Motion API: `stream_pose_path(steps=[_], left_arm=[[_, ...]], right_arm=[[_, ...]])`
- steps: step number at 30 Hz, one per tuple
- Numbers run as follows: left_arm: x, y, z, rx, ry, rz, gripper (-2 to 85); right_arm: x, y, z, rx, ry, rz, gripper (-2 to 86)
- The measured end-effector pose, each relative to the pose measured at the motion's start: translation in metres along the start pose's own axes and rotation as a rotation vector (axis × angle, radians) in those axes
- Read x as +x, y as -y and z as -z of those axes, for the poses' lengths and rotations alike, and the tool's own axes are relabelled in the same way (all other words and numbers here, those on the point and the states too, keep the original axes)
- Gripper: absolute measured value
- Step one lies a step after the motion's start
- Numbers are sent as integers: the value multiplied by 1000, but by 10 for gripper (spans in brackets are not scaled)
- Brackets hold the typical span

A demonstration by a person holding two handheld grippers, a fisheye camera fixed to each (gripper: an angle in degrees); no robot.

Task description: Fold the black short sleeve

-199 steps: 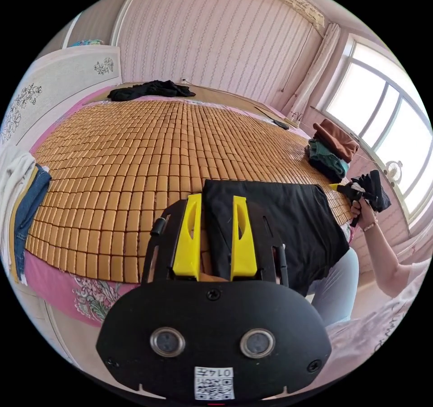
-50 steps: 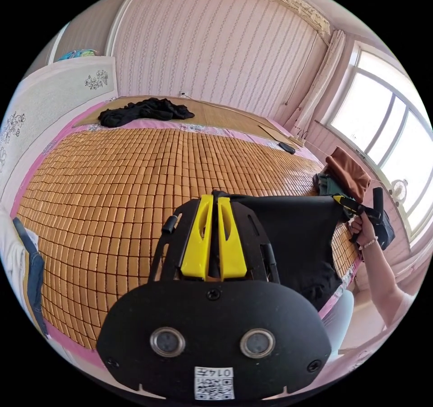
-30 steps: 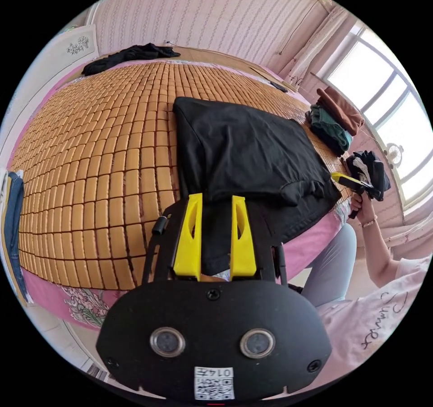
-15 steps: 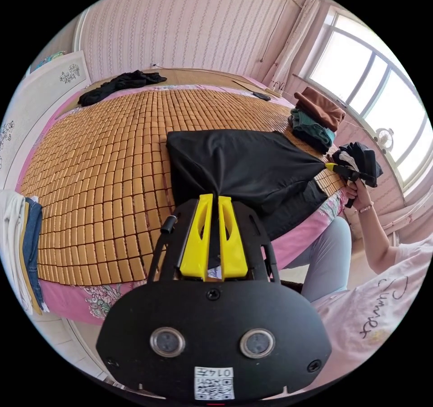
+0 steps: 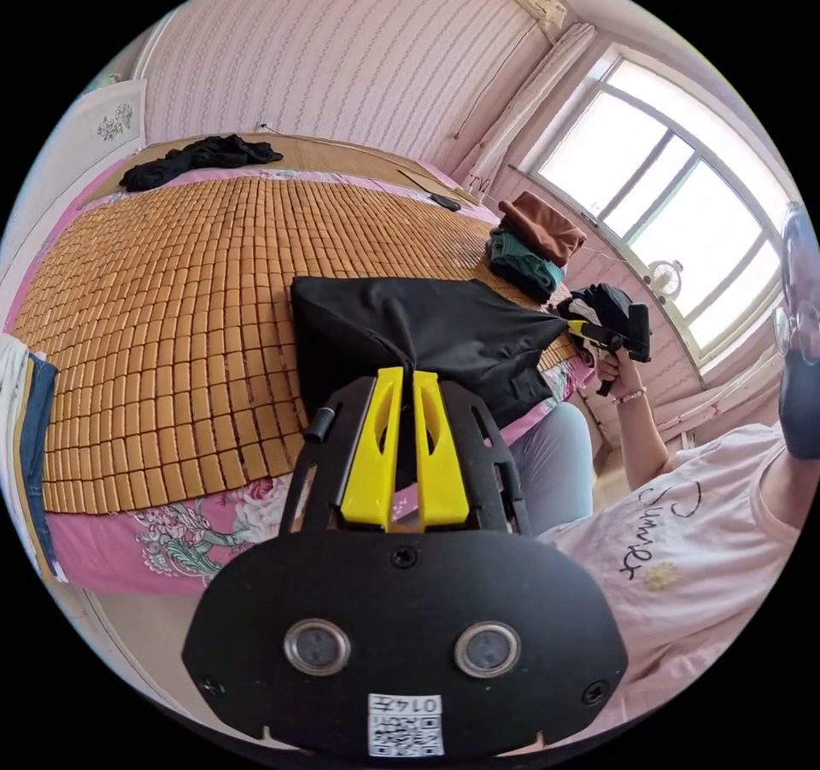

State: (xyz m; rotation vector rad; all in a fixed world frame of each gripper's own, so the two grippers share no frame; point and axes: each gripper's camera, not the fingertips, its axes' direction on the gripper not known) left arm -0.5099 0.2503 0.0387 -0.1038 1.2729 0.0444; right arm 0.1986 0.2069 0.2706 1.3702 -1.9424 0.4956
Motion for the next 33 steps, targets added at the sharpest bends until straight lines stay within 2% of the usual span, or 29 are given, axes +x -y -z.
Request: stream_pose_path(steps=[7,10,12,15,17,19,21,24,26,28,29,33], left_arm=[[-11,-13,26,44,-109,42,2],[-24,-24,13,-34,-69,54,2],[-49,-42,-23,-171,-1,130,9],[-55,-60,-32,-174,80,160,32],[-47,-64,-22,-125,136,147,40],[-35,-66,-12,-85,198,131,43],[-10,-67,-6,-10,167,66,43],[27,-67,-32,12,33,-22,54],[43,-65,-64,-25,-17,-49,67],[50,-64,-94,-75,-14,-69,67],[50,-64,-111,-101,4,-62,55],[48,-68,-119,-163,-2,-94,18]], right_arm=[[13,-26,14,13,144,-62,2],[34,-45,-6,-83,55,-135,3],[55,-63,-30,-166,-32,-185,5],[60,-84,-54,-221,-108,-203,8],[41,-94,-49,-173,-260,-155,12],[16,-100,-48,-116,-324,-67,17],[-13,-108,-56,-72,-301,49,25],[-47,-118,-108,-185,-217,184,64],[-56,-128,-159,-294,-228,229,77],[-56,-132,-184,-319,-210,224,55],[-56,-134,-190,-311,-197,223,20],[-52,-139,-188,-340,-169,214,-2]])
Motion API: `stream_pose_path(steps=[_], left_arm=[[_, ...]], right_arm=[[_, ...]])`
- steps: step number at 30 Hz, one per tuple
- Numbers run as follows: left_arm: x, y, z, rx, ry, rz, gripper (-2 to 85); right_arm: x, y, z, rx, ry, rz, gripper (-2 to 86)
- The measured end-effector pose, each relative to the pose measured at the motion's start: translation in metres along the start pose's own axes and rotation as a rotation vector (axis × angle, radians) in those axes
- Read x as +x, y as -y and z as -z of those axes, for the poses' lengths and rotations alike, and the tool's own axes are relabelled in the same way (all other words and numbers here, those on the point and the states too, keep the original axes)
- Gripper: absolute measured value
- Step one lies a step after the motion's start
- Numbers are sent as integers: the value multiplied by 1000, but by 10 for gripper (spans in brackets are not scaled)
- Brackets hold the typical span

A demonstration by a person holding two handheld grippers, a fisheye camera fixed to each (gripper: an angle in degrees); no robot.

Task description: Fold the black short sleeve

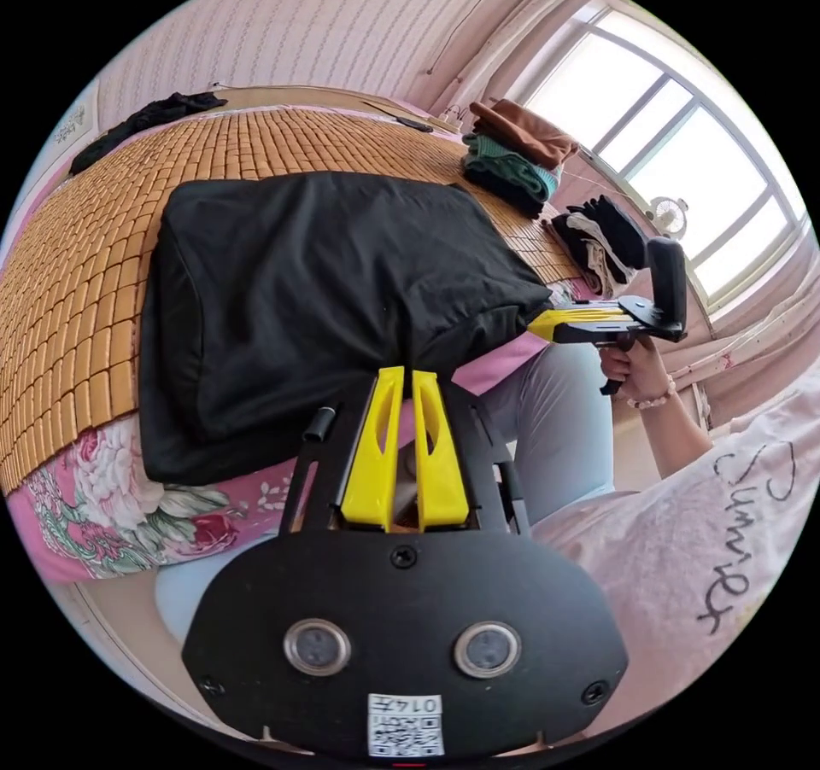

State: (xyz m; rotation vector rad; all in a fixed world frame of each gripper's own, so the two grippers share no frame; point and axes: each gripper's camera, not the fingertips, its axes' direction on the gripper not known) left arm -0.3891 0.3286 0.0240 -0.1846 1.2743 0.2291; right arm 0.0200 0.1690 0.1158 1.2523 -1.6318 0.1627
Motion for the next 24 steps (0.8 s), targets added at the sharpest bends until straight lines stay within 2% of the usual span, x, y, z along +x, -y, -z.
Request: stream_pose_path(steps=[4,7,9,13,15,17,21,24], left_arm=[[-8,-2,21,-55,-84,-43,50],[-23,4,58,-7,-38,-73,63],[-48,23,82,81,128,-55,63],[-107,73,82,246,281,81,86],[-144,111,54,198,428,147,109],[-174,127,29,128,452,208,115],[-220,134,-6,57,336,259,79],[-221,127,-1,110,393,229,6]], right_arm=[[15,-9,-3,-146,81,6,-6],[36,2,15,-71,31,2,-1],[53,22,29,6,-21,-11,2],[113,93,20,115,-222,-63,11],[149,124,5,119,-301,-139,27],[198,147,-11,132,-404,-281,69],[257,154,-42,75,-288,-381,55],[276,145,-32,130,-192,-395,16]])
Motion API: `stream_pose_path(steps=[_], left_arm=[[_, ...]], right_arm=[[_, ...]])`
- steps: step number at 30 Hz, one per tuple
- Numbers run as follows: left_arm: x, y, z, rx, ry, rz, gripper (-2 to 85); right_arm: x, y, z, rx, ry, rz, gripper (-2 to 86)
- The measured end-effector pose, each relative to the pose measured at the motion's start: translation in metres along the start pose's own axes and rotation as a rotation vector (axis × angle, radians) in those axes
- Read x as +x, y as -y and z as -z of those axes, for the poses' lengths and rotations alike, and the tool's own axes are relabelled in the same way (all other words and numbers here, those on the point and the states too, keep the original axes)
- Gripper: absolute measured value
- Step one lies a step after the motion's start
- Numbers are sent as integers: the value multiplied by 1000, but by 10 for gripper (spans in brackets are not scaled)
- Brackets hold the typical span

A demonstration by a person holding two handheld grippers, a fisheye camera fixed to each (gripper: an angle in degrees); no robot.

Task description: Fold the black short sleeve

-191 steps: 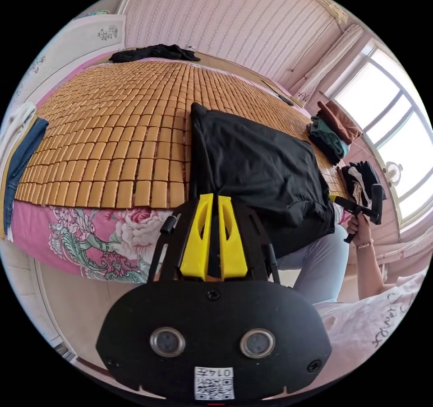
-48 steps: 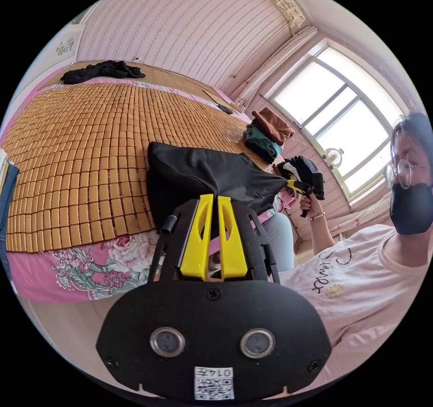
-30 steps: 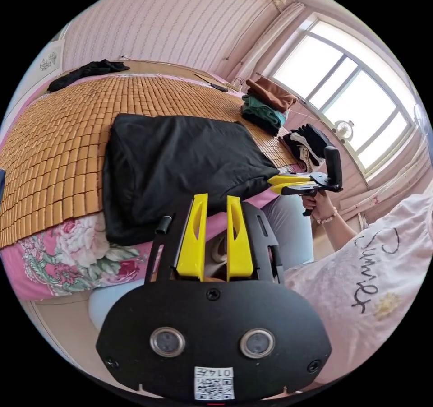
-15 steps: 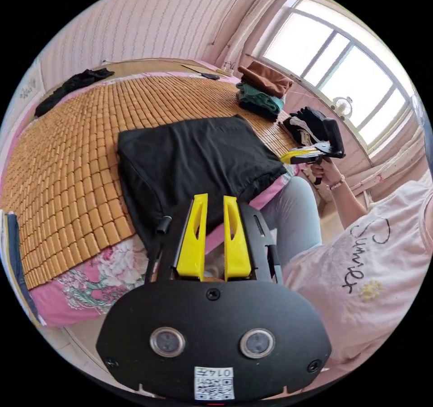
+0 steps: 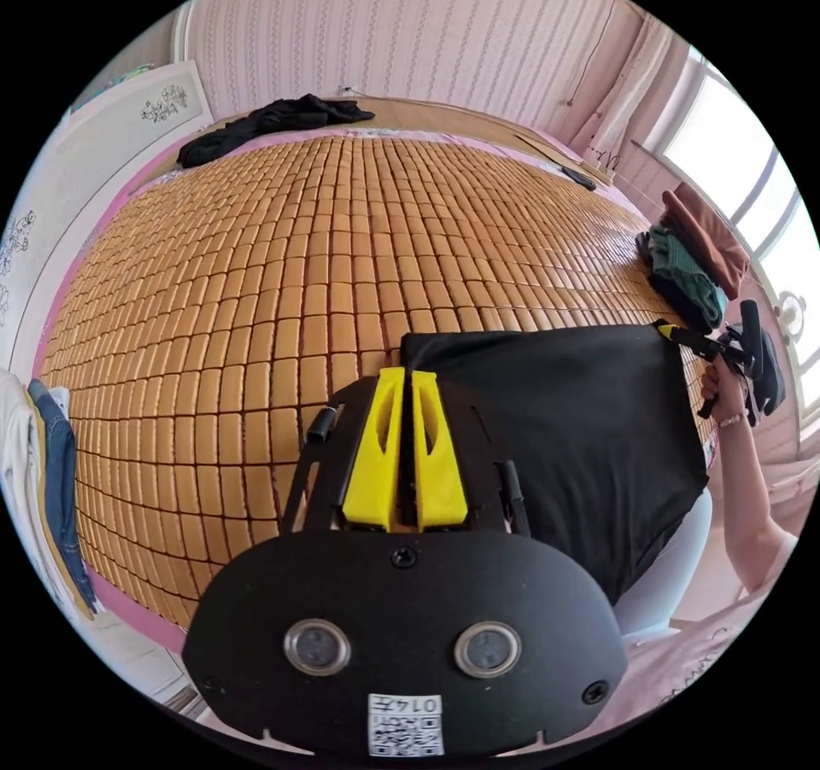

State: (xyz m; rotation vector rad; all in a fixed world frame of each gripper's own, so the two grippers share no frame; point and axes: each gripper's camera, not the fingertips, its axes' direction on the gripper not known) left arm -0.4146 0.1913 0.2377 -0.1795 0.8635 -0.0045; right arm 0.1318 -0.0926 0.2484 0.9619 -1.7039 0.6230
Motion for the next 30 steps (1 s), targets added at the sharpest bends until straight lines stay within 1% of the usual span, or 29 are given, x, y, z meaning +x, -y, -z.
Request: stream_pose_path(steps=[3,4,5,7,9,11,12,14,17,18,20,21,23,25,28,30], left_arm=[[-9,-7,-18,-14,32,7,7],[-11,-9,-18,12,28,15,16],[-15,-11,-19,0,15,26,35],[-21,-17,-11,13,15,51,63],[-21,-39,18,88,39,41,65],[-12,-69,47,136,59,8,66],[0,-96,63,164,33,-29,64],[27,-144,78,179,-46,-94,62],[88,-222,79,133,-160,-237,64],[109,-247,77,137,-236,-293,68],[133,-273,70,131,-289,-332,77],[145,-281,61,103,-283,-358,84],[159,-289,49,65,-244,-380,91],[166,-296,39,40,-217,-401,92],[163,-311,25,36,-189,-398,66],[150,-320,25,64,-192,-362,11]], right_arm=[[11,-5,-8,-7,-22,6,8],[14,-9,-10,25,-1,8,9],[17,-13,-10,30,10,3,14],[17,-24,2,49,-16,-25,20],[2,-46,27,98,-74,9,14],[-39,-93,56,126,-89,143,6],[-52,-107,59,110,-72,193,4],[-104,-169,57,27,34,370,3],[-151,-246,47,-43,81,484,6],[-157,-258,44,-58,86,489,7],[-174,-294,34,-115,152,496,14],[-177,-299,31,-118,156,490,16],[-182,-312,22,-90,103,433,54],[-182,-313,13,-73,74,388,72],[-187,-316,-12,-89,9,365,63],[-190,-320,-21,-80,11,371,29]])
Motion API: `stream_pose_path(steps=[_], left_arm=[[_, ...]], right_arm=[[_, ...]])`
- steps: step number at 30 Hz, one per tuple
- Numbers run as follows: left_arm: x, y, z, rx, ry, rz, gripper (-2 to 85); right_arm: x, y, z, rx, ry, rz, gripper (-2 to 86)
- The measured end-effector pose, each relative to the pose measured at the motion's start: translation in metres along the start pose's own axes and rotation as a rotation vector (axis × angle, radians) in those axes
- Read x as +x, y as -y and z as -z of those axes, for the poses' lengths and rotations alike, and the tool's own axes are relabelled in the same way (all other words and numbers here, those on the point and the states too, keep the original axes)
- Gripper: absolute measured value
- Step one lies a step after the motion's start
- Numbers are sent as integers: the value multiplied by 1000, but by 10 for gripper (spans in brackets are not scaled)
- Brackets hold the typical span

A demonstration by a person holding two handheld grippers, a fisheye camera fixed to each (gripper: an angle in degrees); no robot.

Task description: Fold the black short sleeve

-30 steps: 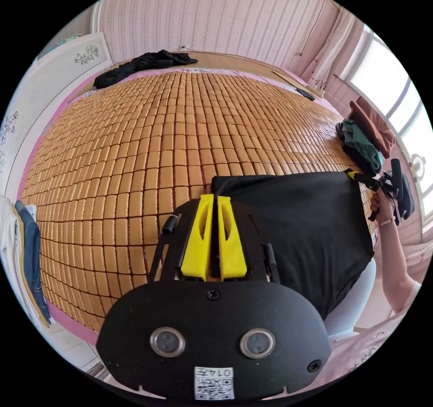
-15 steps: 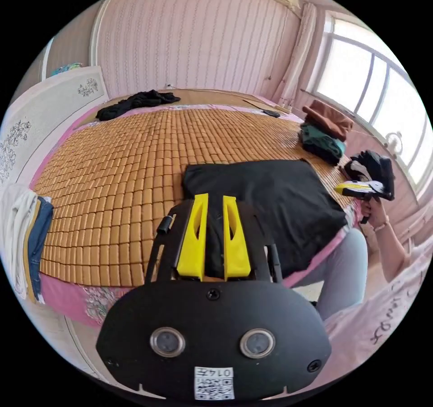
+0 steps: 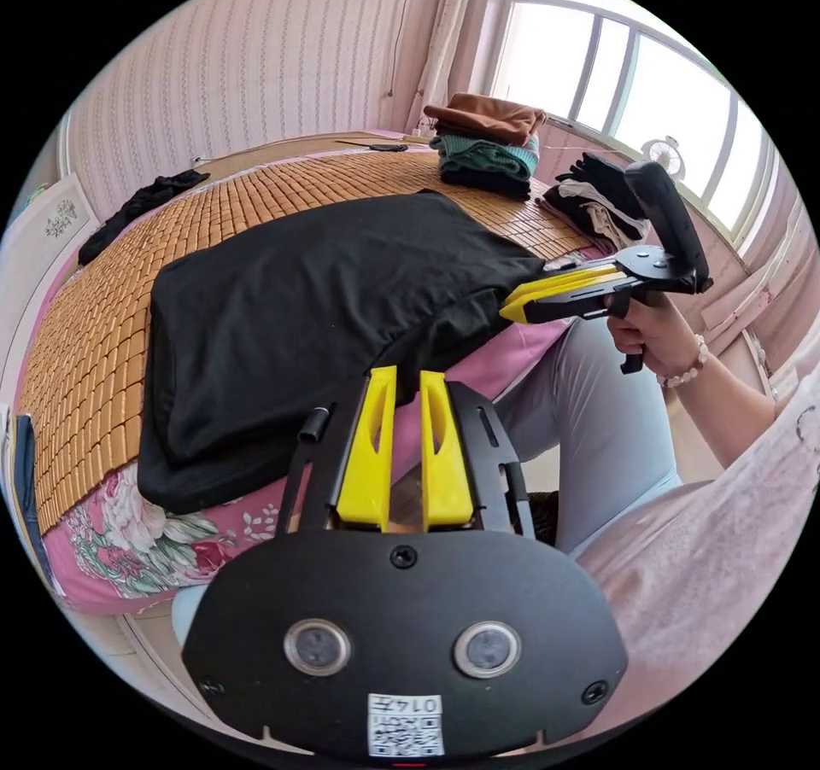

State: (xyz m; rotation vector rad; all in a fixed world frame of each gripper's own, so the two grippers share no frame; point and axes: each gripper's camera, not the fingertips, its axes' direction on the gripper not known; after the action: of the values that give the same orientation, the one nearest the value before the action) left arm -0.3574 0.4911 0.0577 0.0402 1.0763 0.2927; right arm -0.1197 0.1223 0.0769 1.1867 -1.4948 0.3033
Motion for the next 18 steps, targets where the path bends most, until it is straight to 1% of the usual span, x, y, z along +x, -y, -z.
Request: stream_pose_path(steps=[2,7,9,11,14,18], left_arm=[[-6,-7,3,-2,-25,17,-1],[-15,-27,10,-4,-65,-8,-1],[-22,-38,-1,-52,-93,-8,21],[-27,-46,-4,-75,-122,4,53],[-32,-58,11,-55,-120,17,61],[-22,-62,32,36,-82,-49,39]], right_arm=[[-5,-3,1,-11,23,12,9],[-15,-18,15,-14,80,8,2],[-13,-23,7,-24,72,-2,1],[-7,-24,-8,-82,97,-30,1],[-9,-21,-7,-111,95,-19,-2],[-17,11,3,-68,28,62,-4]])
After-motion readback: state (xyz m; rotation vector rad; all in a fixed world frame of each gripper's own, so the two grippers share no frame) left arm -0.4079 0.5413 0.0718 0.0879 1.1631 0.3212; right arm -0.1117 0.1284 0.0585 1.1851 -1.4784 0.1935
